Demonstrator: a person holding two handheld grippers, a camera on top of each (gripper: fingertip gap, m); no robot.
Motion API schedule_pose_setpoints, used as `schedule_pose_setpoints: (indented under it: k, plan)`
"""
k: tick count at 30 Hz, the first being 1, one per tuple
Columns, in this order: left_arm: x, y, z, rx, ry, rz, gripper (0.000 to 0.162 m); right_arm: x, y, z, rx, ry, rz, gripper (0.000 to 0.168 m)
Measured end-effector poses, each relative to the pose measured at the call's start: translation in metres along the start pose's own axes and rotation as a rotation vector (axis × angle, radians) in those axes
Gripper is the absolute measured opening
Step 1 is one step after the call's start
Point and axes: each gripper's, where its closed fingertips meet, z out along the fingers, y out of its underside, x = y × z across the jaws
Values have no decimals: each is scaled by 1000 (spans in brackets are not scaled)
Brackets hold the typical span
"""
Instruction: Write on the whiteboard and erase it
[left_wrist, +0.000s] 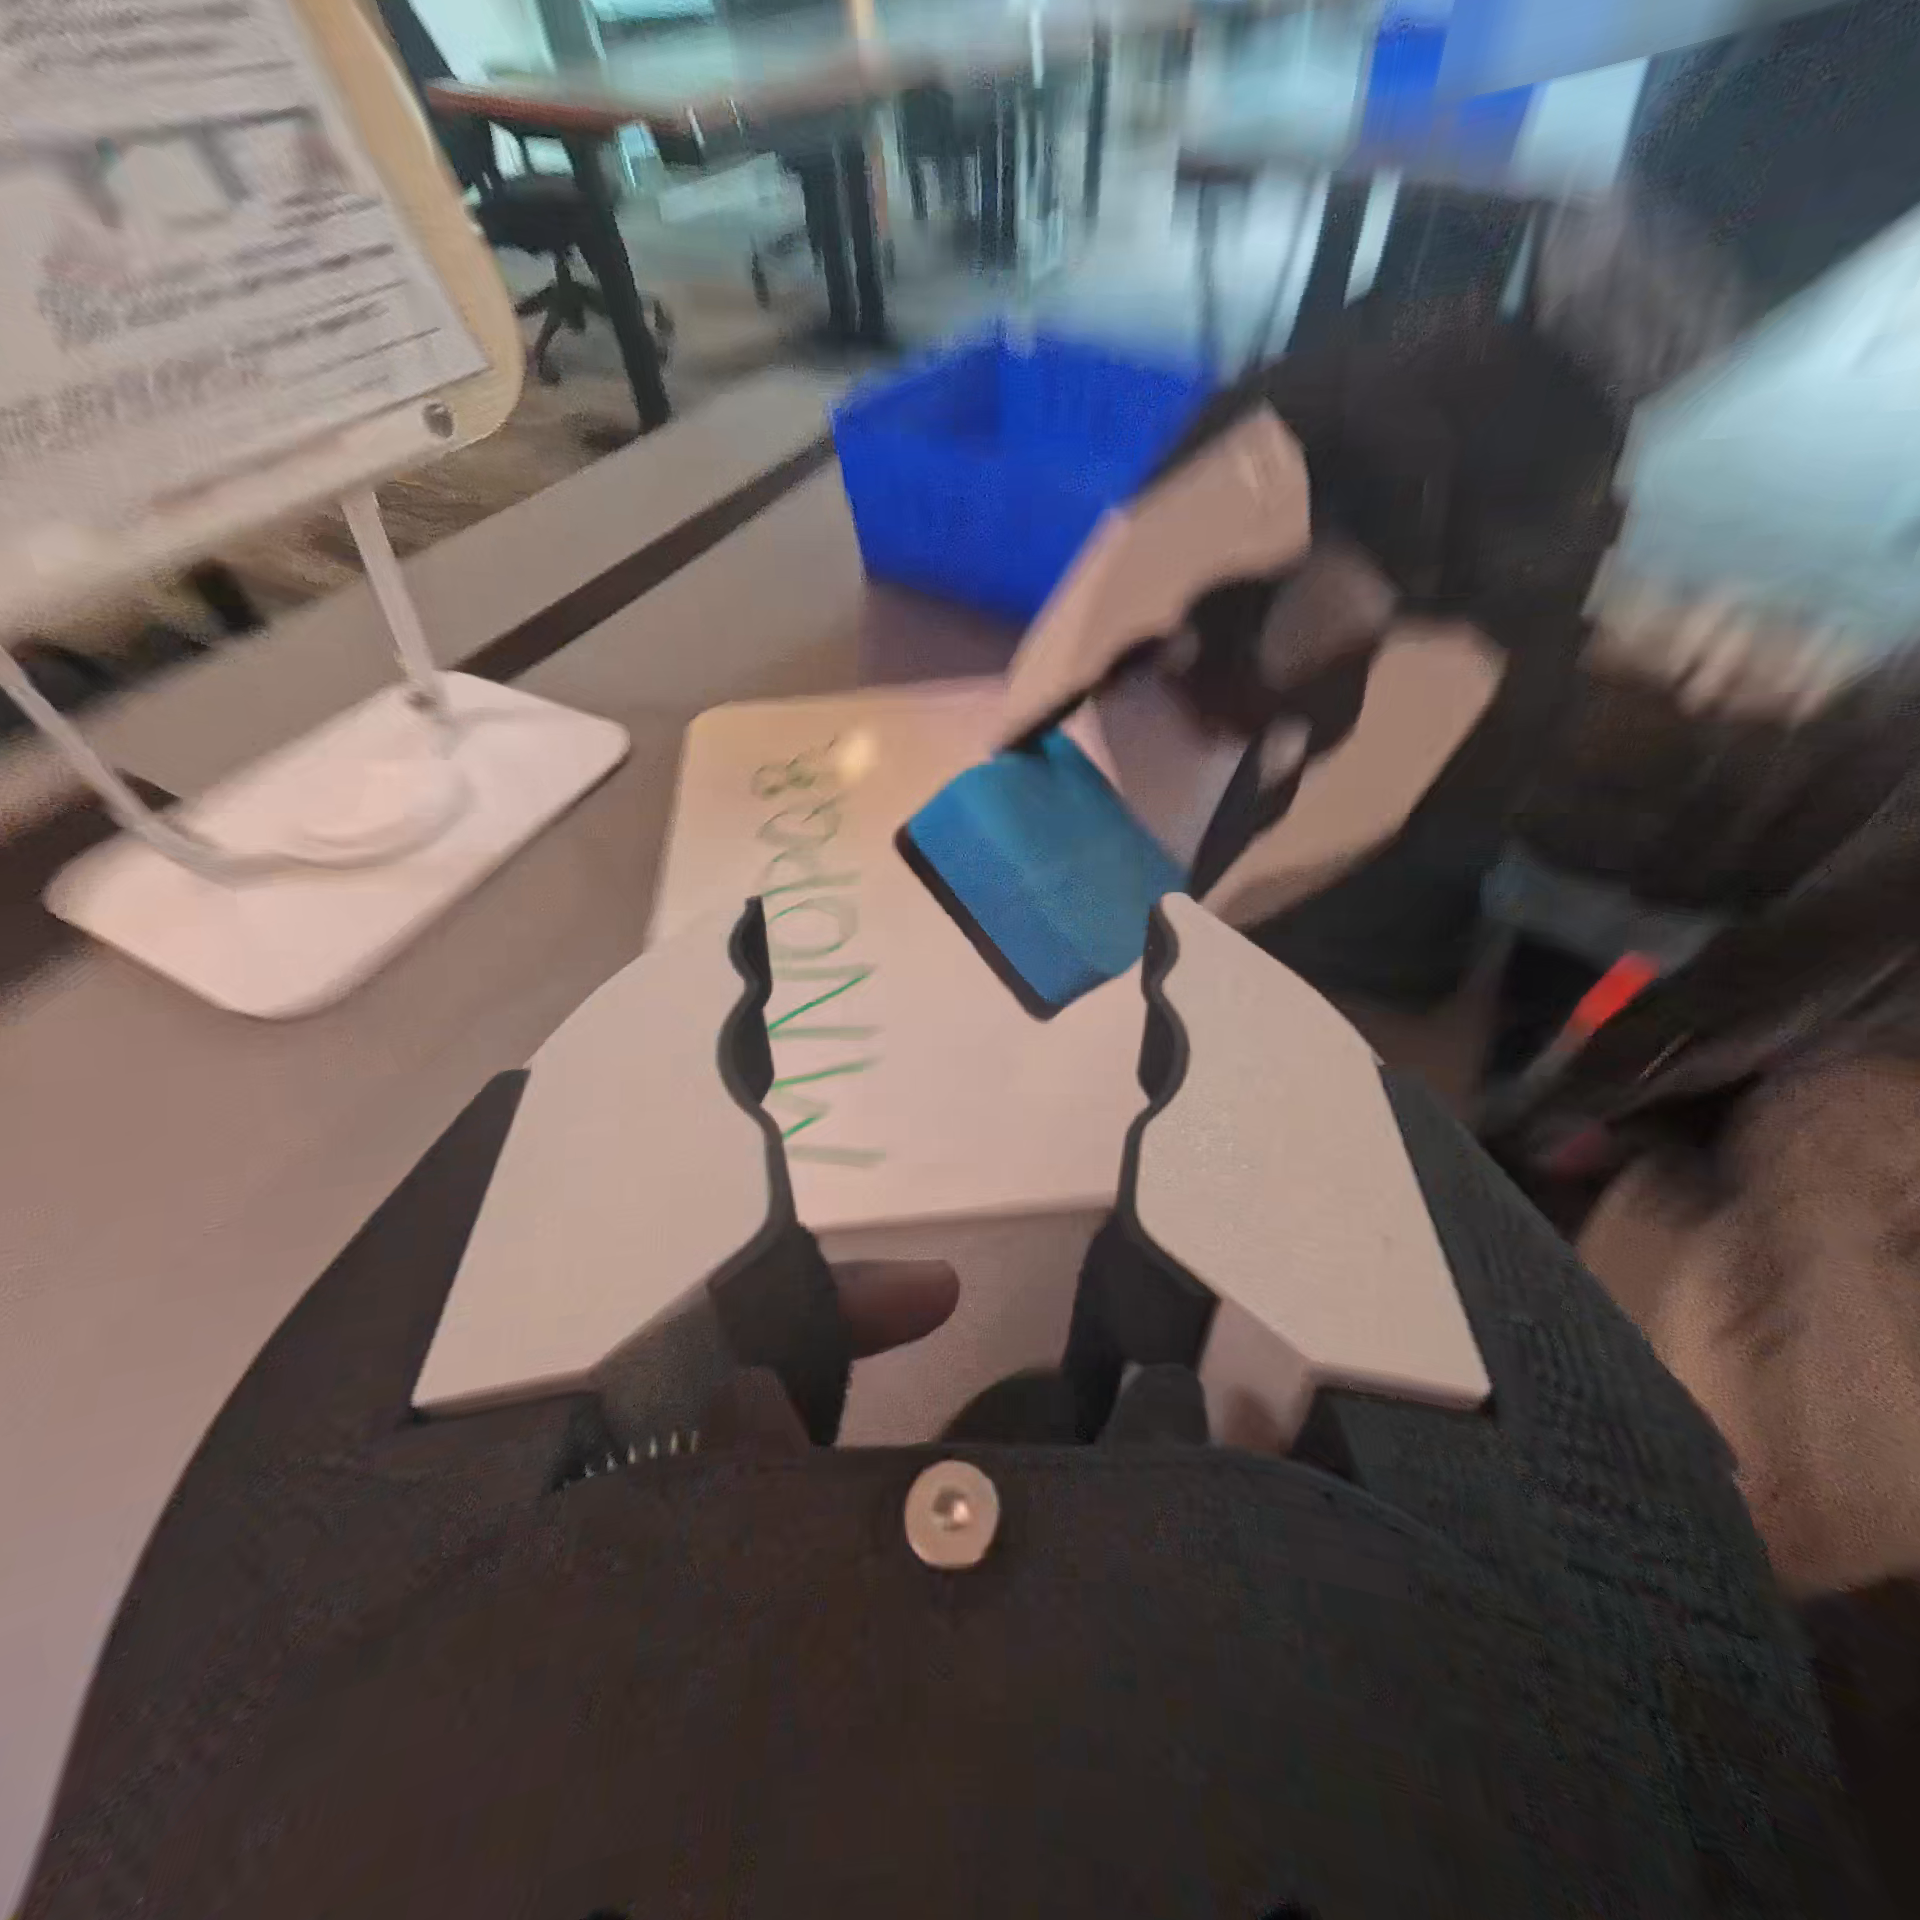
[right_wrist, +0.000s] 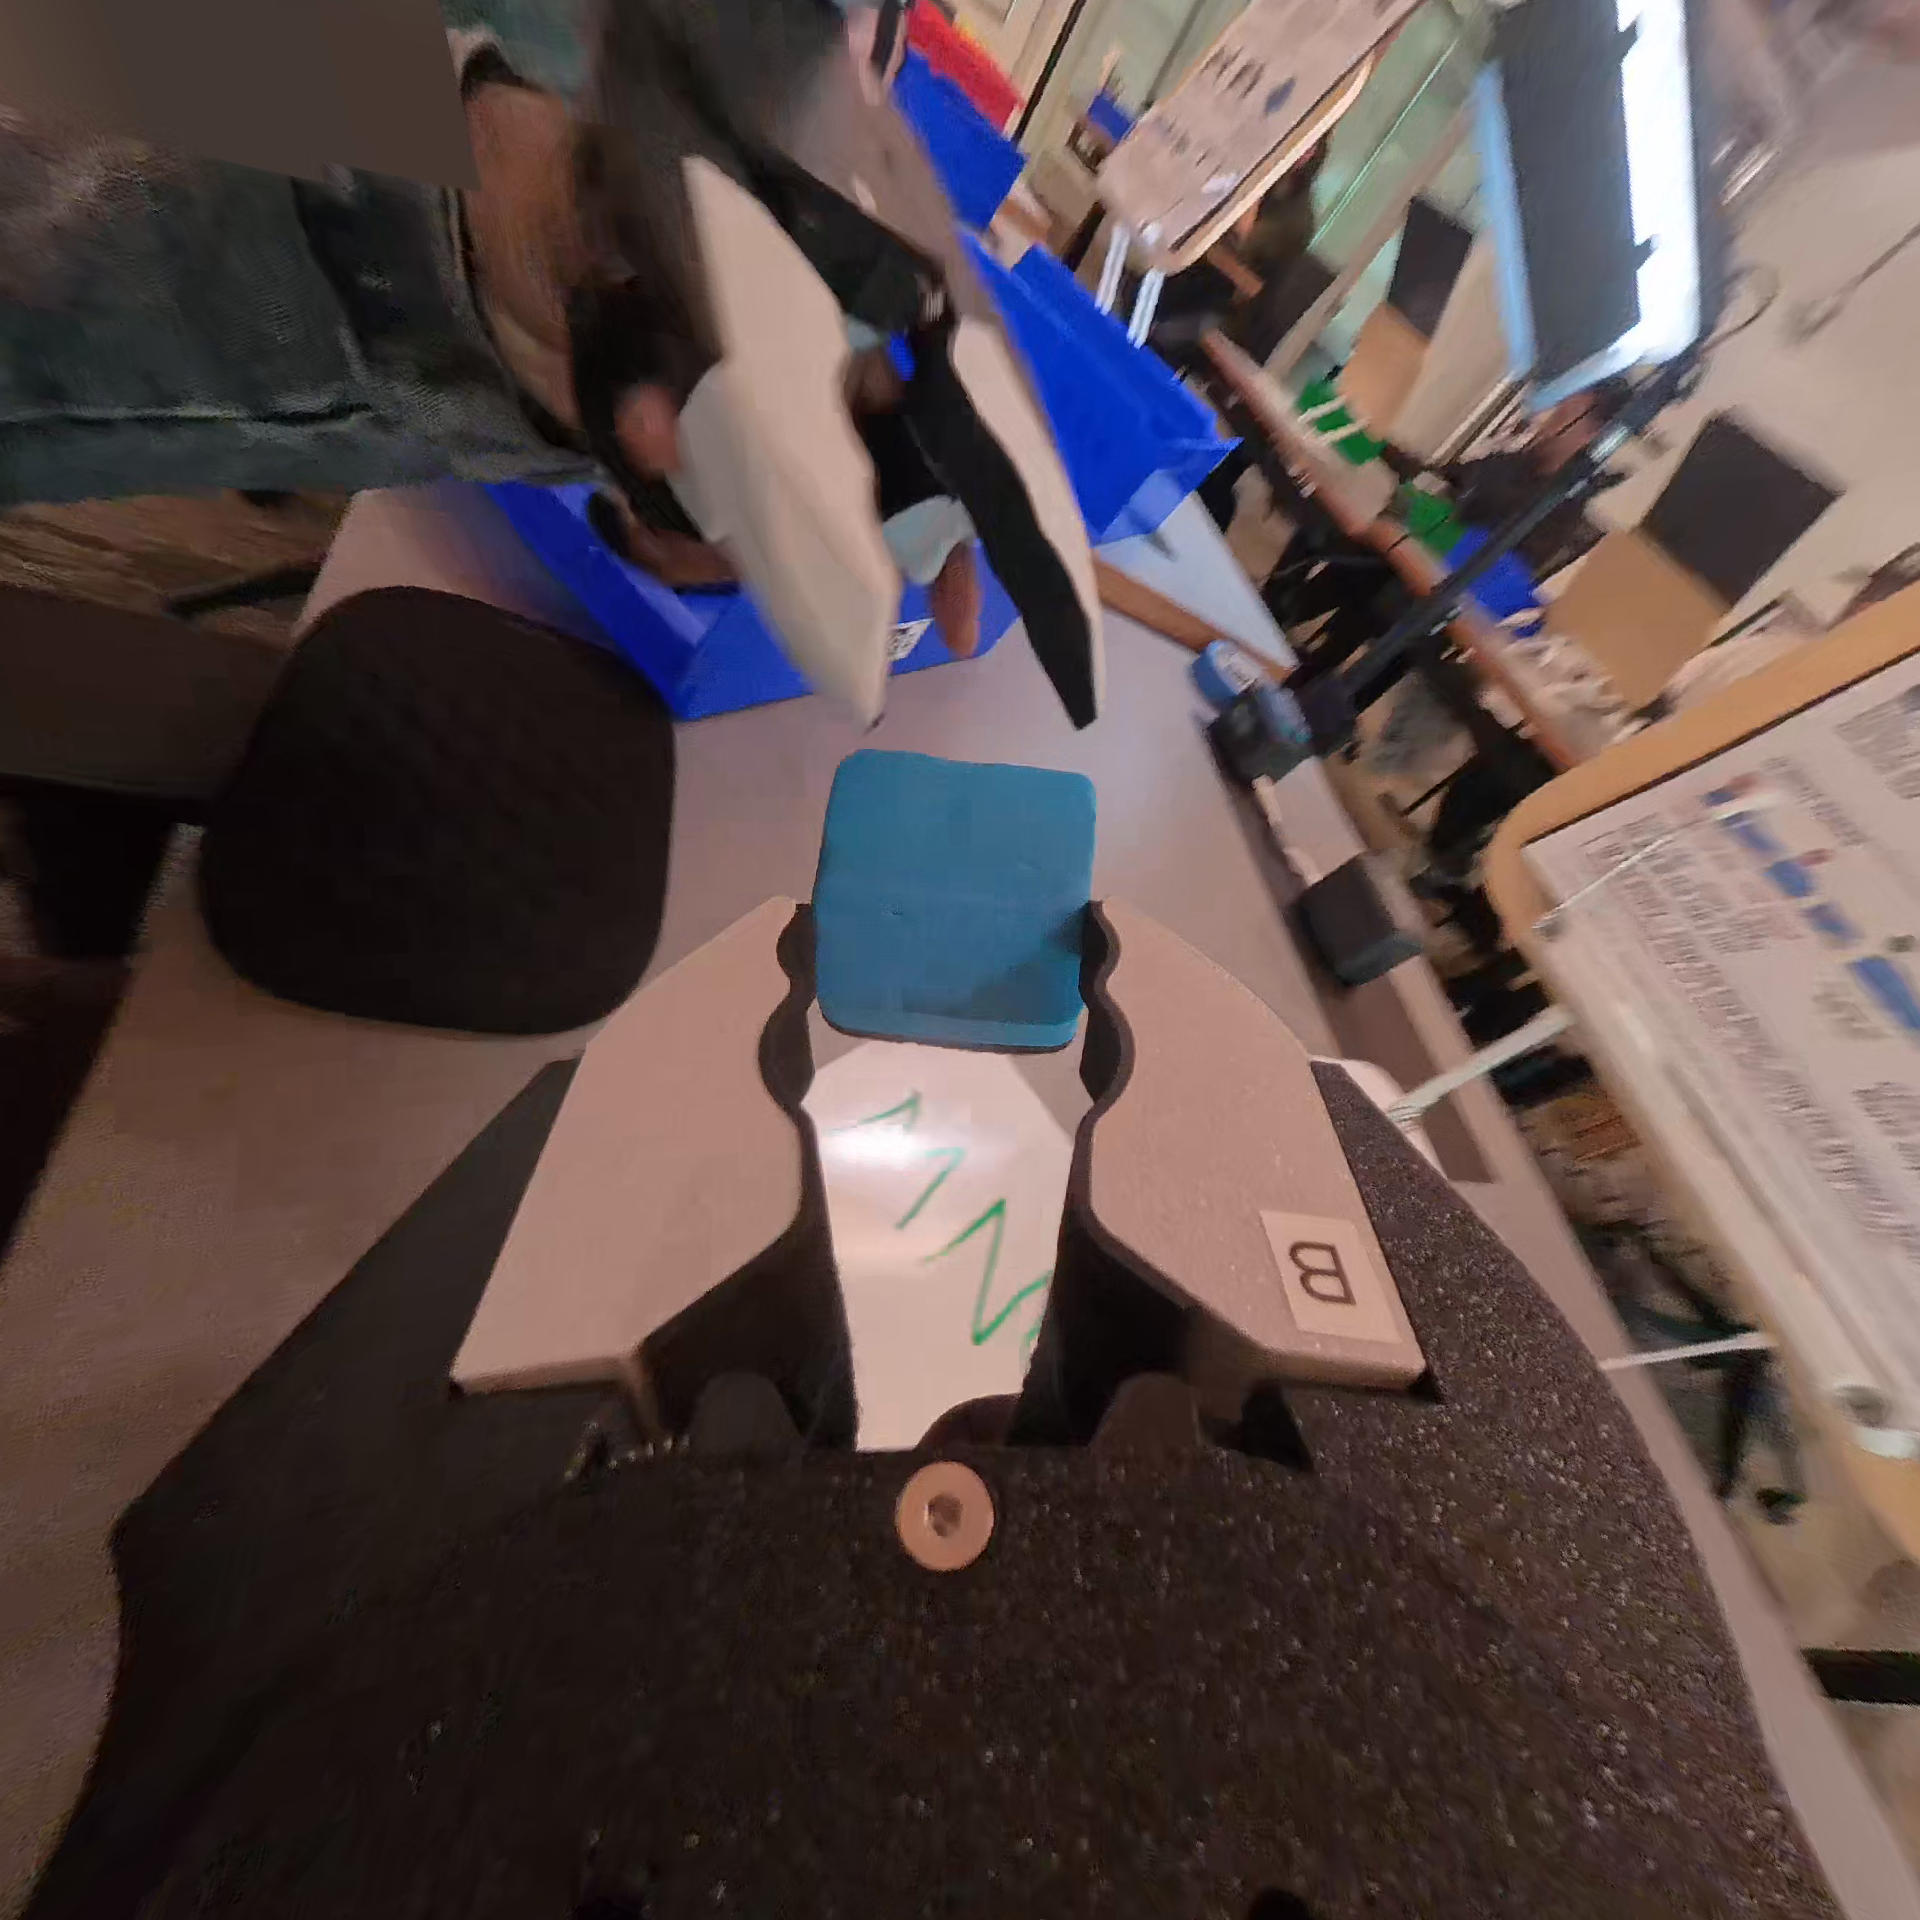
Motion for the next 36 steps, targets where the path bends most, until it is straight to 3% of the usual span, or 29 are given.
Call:
schedule_pose_setpoints:
  k: [2, 4, 5, 7, 12, 17, 19, 20, 22, 24, 25, 27, 32, 34, 36]
  plan:
    - [4, -6, 2, 164, 151, -348, 69, -2, 0, -6, 30, 39, -112, 50]
    - [10, 7, 16, 142, 223, -477, 68, -9, 0, -8, 40, 44, -195, 50]
    - [16, 14, 23, 120, 243, -465, 62, -12, 0, -7, 40, 44, -219, 50]
    - [26, 11, 28, 157, 288, -454, 23, -9, 10, -6, -20, 75, -237, 50]
    - [15, 20, 42, 136, 192, -466, 22, -6, 25, 0, -154, 126, -246, 54]
    - [16, 23, 49, 129, 211, -470, 22, -3, 36, 6, -234, 128, -225, 54]
    - [15, 27, 48, 98, 227, -413, 28, -6, 39, 6, -229, 53, -125, 53]
    - [6, 35, 50, 51, 182, -378, 41, -7, 48, 6, -267, -3, -41, 53]
    - [-29, 69, 55, -149, -14, -299, 89, -12, 78, 7, -402, -131, 144, 54]
    - [-61, 117, 54, -444, -168, -227, 94, -16, 105, 9, -491, -216, 255, 54]
    - [-69, 130, 54, -513, -190, -205, 94, -17, 111, 13, -496, -241, 293, 54]
    - [-72, 137, 60, -532, -154, -231, 80, -23, 122, 20, -513, -290, 334, 54]
    - [-82, 153, 62, -617, -124, -178, 4, -37, 145, 35, -577, -359, 322, 54]
    - [-81, 157, 64, -619, -93, -197, 1, -41, 152, 37, -607, -380, 322, 55]
    - [-82, 157, 63, -618, -91, -195, 1, -39, 154, 38, -623, -373, 322, 67]
